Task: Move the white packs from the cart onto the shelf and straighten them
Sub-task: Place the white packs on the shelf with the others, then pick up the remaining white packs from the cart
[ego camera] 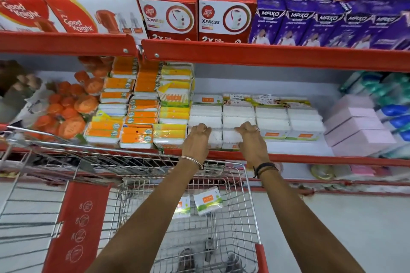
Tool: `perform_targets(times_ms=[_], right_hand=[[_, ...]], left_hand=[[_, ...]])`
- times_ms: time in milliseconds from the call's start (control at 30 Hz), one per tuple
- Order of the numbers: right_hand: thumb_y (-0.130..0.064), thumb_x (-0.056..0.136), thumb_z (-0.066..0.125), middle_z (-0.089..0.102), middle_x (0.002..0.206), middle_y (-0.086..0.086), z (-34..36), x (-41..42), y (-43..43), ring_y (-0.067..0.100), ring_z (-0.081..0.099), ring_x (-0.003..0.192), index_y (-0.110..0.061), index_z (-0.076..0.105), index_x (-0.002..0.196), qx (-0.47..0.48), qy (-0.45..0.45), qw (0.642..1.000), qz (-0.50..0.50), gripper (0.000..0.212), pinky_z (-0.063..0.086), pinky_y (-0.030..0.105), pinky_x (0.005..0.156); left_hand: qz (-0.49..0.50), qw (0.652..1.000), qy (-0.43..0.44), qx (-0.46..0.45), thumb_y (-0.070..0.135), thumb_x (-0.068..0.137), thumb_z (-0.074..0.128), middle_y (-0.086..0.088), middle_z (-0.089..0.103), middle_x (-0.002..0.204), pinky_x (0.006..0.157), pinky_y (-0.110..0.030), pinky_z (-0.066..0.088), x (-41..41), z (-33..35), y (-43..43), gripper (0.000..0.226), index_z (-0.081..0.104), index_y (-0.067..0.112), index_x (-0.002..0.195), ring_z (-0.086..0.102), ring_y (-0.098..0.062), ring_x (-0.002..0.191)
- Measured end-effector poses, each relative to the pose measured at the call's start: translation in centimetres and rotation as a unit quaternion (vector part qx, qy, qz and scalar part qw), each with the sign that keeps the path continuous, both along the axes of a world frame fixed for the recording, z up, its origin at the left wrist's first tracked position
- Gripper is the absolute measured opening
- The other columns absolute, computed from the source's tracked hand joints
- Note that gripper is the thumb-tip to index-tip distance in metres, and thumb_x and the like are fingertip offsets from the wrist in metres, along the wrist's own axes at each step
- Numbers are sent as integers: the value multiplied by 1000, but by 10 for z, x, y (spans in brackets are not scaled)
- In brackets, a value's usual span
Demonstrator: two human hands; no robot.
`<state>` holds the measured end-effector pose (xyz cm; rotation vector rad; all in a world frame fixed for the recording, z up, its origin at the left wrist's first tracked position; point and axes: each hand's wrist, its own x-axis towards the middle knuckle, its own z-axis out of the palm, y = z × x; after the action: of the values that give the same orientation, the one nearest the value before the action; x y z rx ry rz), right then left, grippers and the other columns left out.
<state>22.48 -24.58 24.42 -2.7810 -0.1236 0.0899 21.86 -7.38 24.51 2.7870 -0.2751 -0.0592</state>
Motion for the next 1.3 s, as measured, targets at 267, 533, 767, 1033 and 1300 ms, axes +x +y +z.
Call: perform_targets(times_ms=[267,533,767,1033,1300], right_hand=[[-1,84,58,59,117,14,-3,-30,6,33,54,107,-5,59,116,54,-85,995,2,32,50,42,91],[-11,85,58,64,107,14,-55,-99,38,33,62,95,-7,62,108,107,-55,991,64,24,55,44,79],[-15,93,54,55,126,14,-139,-114,52,35,57,104,-9,56,120,89,127,987,53,28,51,47,89],[-24,91,58,37,147,14,-228,-109,65,34,32,137,-8,36,139,11,250,964,89,55,32,47,112],[-23,73,78,17,157,10,-277,-82,64,29,8,146,-8,21,144,-120,269,938,182,92,11,43,120]], left_hand=[[-24,992,-95,-74,-16,67,66,-25,66,110,85,-50,57,-14,-11,16,37,65,-4,102,63,-41,102],[-40,983,-136,-117,14,88,43,-19,67,102,82,-34,44,-85,-69,53,25,59,5,106,53,-25,96],[7,987,119,-109,21,86,39,-19,63,109,85,-46,54,-126,-153,91,36,60,4,108,60,-38,100],[32,962,269,-29,14,82,63,-17,29,150,110,-43,36,-133,-248,105,68,30,5,140,33,-34,136],[3,940,331,81,15,77,71,-21,17,154,120,-40,10,-107,-295,109,87,16,-1,142,12,-31,145]])
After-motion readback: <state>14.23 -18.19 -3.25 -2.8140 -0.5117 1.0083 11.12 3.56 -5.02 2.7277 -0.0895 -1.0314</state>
